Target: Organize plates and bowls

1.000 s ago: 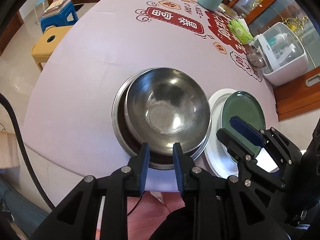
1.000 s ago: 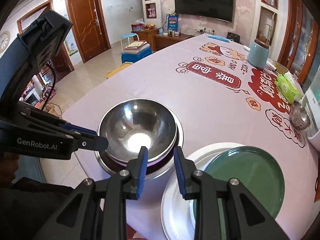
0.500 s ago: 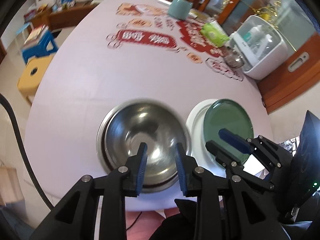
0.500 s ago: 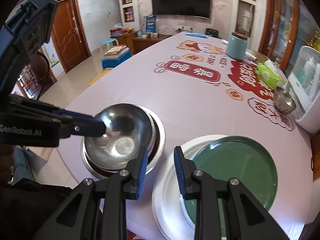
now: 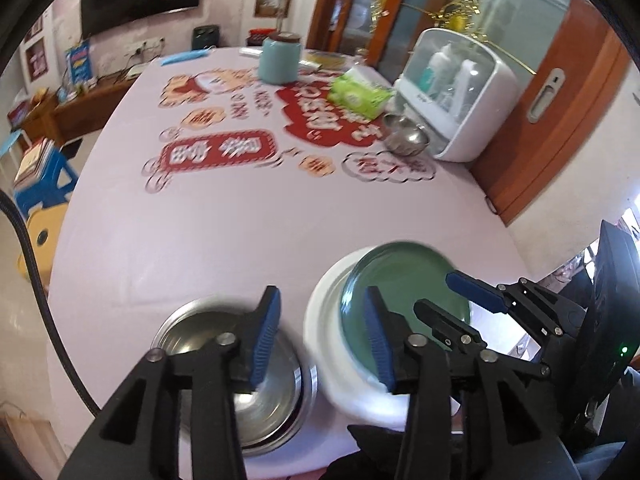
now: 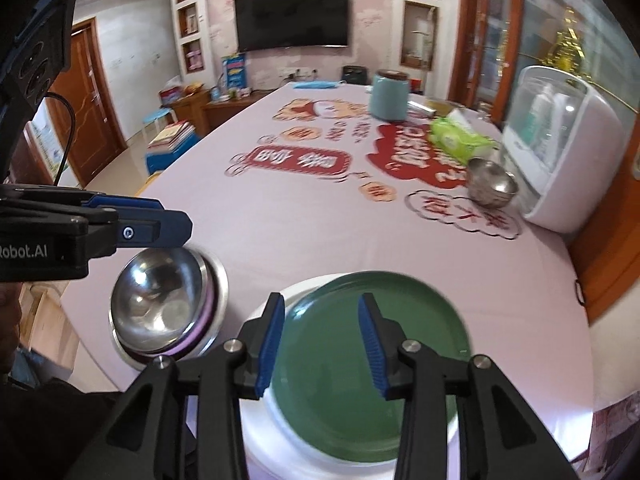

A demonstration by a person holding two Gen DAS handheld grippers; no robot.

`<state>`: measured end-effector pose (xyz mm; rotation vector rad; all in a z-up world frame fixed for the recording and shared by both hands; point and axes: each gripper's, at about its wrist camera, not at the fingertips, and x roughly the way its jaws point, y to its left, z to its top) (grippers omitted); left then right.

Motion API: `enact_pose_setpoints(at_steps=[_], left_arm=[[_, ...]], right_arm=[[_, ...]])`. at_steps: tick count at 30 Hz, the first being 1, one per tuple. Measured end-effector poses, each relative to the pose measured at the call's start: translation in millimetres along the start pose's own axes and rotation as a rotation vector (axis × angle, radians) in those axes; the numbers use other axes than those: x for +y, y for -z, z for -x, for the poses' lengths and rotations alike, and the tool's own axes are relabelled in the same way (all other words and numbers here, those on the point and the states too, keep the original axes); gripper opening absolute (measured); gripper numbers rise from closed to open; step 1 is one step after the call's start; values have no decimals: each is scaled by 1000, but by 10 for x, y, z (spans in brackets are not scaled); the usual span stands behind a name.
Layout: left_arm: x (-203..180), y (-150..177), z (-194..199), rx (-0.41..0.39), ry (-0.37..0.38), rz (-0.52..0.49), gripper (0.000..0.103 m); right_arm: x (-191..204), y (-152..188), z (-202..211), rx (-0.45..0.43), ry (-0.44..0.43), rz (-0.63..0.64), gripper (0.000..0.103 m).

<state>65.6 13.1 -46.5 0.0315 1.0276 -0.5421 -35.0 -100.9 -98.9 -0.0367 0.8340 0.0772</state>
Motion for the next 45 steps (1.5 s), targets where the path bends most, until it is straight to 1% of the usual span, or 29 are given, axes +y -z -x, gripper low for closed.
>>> enact_pose_setpoints(at_steps=[2, 5, 7, 8, 10, 12, 15, 17, 20, 22, 28, 30, 33, 35, 40, 43, 45], left_arm=[[-96, -90, -9, -14, 3, -21, 50], [-257, -277, -27, -26, 8, -45, 55], [-357, -399, -34, -22, 20, -58, 62], [-426, -486, -39, -20, 31, -74, 65], [-526, -604, -31, -34, 34, -91, 66], [-624, -742, -19, -47, 38, -101, 72], [-784, -948, -8, -66, 35, -117, 74], [-884, -1086, -20, -81, 16, -127, 76], [-1026, -1259, -78, -82, 2, -150, 80], [-1133, -1355, -123, -84, -10, -166, 81], [-1404, -1607, -362, -69, -58, -186, 81], [-1466, -1689, -464, -60, -72, -177, 81], [-1518, -1844, -634, -45, -77, -145, 81], [-1546, -1948, -736, -38, -84, -129, 81], [-1599, -2255, -1006, -17, -111, -102, 81], [-1593, -2448, -1195, -1, -119, -65, 81], [-1586, -2523, -1300, 12, -118, -46, 81]], right_arm=[[-110, -40, 41, -7, 10, -17, 40], [-296, -130, 103, -26, 22, -37, 47], [-417, -217, 153, -45, 32, -38, 51], [-466, -248, 164, -52, 36, -39, 52], [-600, -340, 204, -67, 40, -43, 52], [-702, -412, 235, -79, 40, -46, 52], [-906, -549, 292, -106, 46, -43, 53], [-1025, -621, 315, -122, 54, -39, 53], [-1230, -720, 331, -148, 57, -42, 60], [-1384, -789, 332, -164, 62, -45, 63], [-1812, -993, 279, -179, 50, -92, 64], [-1986, -1069, 265, -182, 29, -123, 65], [-2244, -1186, 211, -194, 36, -156, 69], [-2387, -1233, 154, -191, 35, -176, 70], [-2728, -1303, -74, -172, 56, -277, 70], [-2923, -1277, -278, -137, 50, -391, 70], [-3004, -1247, -411, -118, 33, -438, 70]])
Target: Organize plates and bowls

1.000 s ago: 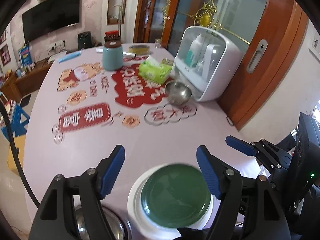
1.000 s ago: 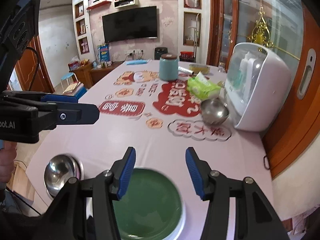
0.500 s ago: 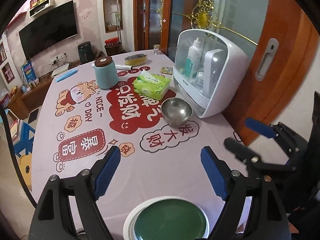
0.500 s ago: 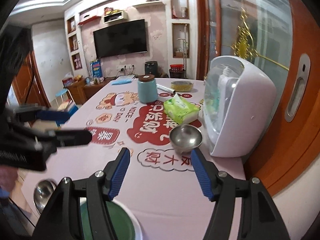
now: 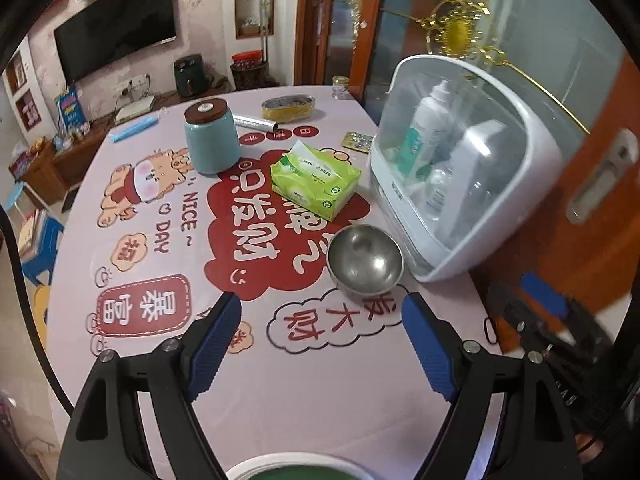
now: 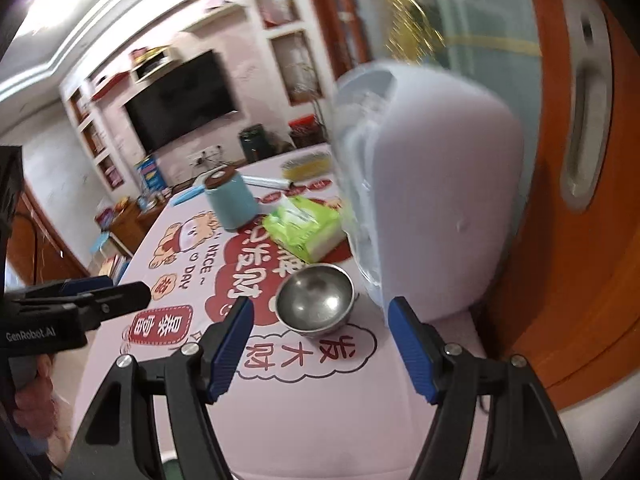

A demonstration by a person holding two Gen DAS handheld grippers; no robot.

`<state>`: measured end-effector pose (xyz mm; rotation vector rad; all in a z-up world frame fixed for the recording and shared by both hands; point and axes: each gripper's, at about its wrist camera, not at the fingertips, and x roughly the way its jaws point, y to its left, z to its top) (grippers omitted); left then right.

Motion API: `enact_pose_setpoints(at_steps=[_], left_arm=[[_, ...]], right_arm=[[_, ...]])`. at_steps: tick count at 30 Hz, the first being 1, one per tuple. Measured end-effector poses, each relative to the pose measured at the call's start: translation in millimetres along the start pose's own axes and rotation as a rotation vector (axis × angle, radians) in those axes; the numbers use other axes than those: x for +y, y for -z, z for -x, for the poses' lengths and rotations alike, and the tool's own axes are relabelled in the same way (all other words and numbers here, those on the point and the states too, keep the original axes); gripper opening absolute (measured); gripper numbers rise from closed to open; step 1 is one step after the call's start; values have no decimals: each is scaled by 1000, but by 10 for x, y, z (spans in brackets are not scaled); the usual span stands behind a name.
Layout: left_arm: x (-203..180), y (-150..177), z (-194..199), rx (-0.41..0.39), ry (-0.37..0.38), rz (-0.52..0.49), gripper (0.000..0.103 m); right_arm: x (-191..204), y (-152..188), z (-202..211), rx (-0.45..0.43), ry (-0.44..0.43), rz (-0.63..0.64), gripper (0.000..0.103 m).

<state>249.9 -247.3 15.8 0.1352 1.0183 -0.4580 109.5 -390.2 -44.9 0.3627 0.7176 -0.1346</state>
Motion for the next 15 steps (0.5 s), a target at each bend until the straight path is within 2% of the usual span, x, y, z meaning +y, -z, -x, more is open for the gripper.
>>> enact_pose_setpoints(at_steps=[4, 9, 15], left_arm=[[-30, -103, -256, 21, -9, 5, 81], [-43, -139, -604, 55, 13, 13, 81], [-65, -120, -1009, 61, 51, 36, 81]], right_arm=[[-141, 45, -259, 33, -8, -90, 70], [-246, 127, -551, 51, 10, -163, 70], [-318, 215, -814, 52, -5, -200, 70]])
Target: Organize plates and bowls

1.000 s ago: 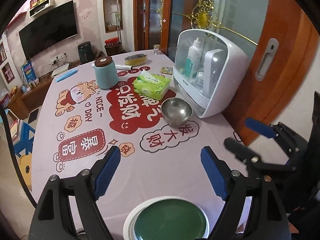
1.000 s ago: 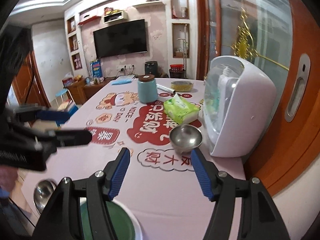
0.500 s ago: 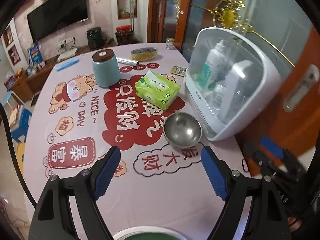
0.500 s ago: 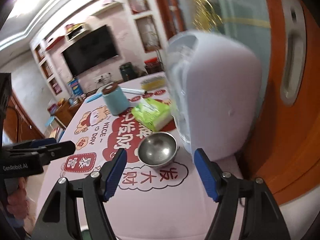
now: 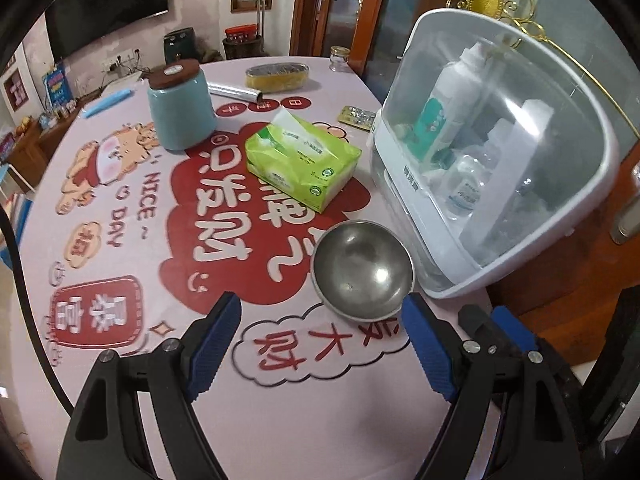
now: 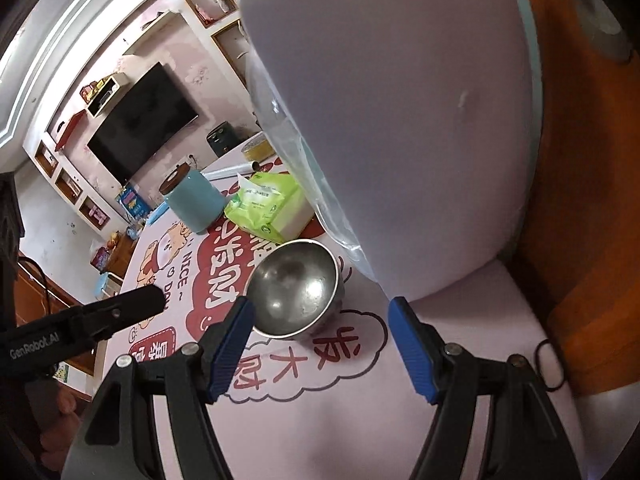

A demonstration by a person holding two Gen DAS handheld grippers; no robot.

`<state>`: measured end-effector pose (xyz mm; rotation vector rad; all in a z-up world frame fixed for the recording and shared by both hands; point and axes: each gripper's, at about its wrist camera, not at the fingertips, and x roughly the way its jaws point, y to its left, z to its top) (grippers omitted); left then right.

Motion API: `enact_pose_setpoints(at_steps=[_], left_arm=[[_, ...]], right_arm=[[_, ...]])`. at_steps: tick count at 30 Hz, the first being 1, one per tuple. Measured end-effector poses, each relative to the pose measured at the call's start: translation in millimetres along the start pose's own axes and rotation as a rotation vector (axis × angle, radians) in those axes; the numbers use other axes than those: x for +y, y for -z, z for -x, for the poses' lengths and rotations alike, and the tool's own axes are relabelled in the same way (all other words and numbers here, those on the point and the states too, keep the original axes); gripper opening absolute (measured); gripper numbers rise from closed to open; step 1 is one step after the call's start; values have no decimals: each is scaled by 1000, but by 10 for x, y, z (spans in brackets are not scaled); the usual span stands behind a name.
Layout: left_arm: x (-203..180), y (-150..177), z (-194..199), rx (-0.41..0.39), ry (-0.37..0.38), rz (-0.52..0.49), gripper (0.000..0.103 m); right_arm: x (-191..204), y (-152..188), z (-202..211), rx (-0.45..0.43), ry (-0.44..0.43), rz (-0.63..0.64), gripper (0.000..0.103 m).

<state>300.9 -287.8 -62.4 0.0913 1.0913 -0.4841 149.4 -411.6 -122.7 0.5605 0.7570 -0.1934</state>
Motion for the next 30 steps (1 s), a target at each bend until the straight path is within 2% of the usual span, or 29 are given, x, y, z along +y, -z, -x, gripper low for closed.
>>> enact_pose_setpoints(at_steps=[10, 16, 23, 28, 29, 30], left_arm=[[68, 14, -633, 46, 13, 61, 81], [131, 62, -913, 86, 3, 75, 78], [142, 90, -1070, 97, -5, 69, 64], [104, 116, -1131, 105, -3, 47, 47], [92, 130, -1143, 103, 4, 40, 38], [84, 134, -1148, 102, 10, 37, 35]], right_arm=[[-93, 125, -413, 58, -34, -19, 69], [-66, 154, -606, 83, -37, 11, 51], [-68, 142, -732, 97, -34, 33, 41], [-65, 141, -760, 92, -43, 52, 34], [-66, 143, -768, 95, -46, 52, 33], [-70, 149, -778, 101, -48, 49, 32]])
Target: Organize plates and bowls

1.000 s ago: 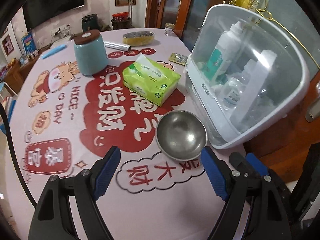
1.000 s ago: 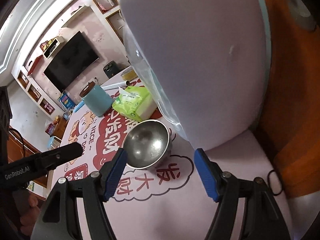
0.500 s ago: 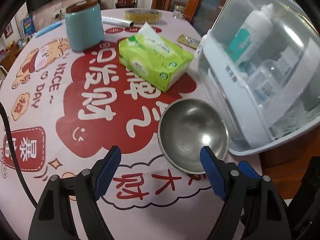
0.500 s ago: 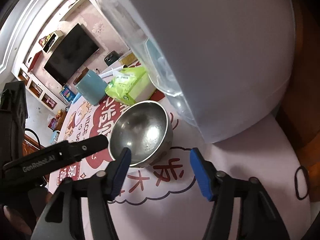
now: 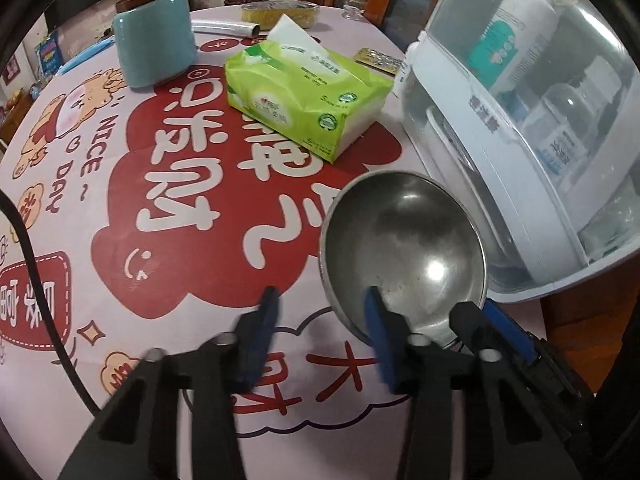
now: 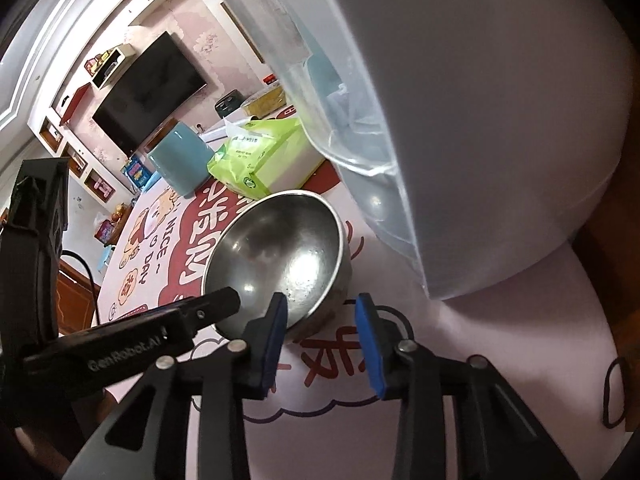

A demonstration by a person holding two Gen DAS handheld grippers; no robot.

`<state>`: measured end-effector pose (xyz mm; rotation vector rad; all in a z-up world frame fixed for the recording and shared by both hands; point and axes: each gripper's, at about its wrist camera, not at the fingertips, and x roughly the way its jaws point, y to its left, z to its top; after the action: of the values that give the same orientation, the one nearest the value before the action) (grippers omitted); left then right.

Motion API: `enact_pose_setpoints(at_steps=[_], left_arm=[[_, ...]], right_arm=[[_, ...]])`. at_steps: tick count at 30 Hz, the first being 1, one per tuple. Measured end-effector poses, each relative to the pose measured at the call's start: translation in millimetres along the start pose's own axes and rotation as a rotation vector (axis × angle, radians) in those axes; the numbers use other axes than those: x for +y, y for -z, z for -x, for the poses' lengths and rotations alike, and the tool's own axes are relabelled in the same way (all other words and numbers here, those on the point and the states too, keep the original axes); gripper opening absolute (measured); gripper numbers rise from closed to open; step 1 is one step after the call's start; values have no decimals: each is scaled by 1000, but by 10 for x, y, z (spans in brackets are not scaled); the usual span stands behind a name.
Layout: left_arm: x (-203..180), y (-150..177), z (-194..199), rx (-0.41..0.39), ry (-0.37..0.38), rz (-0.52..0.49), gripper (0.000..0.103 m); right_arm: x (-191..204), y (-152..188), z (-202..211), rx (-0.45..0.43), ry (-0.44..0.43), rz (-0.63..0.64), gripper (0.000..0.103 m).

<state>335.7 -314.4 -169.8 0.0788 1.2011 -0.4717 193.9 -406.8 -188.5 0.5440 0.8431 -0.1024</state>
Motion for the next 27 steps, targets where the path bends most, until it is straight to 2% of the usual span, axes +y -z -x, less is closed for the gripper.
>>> enact_pose_setpoints(at_steps=[4, 6, 8, 16, 27], left_arm=[[-34, 36, -16, -1, 2, -11, 29], [-49, 51, -28, 5, 4, -11, 20], [-69, 66, -36, 14, 9, -12, 16], [-145, 165, -49, 34, -37, -32, 14], [-189, 385, 54, 78, -29, -15, 14]], right_arm=[[-18, 10, -61, 29, -4, -16, 26], [-38, 20, -64, 41, -18, -23, 23], [-40, 25, -63, 46, -26, -23, 22], [-118, 50, -34, 76, -53, -39, 14], [-189, 114, 63, 137, -64, -67, 11]])
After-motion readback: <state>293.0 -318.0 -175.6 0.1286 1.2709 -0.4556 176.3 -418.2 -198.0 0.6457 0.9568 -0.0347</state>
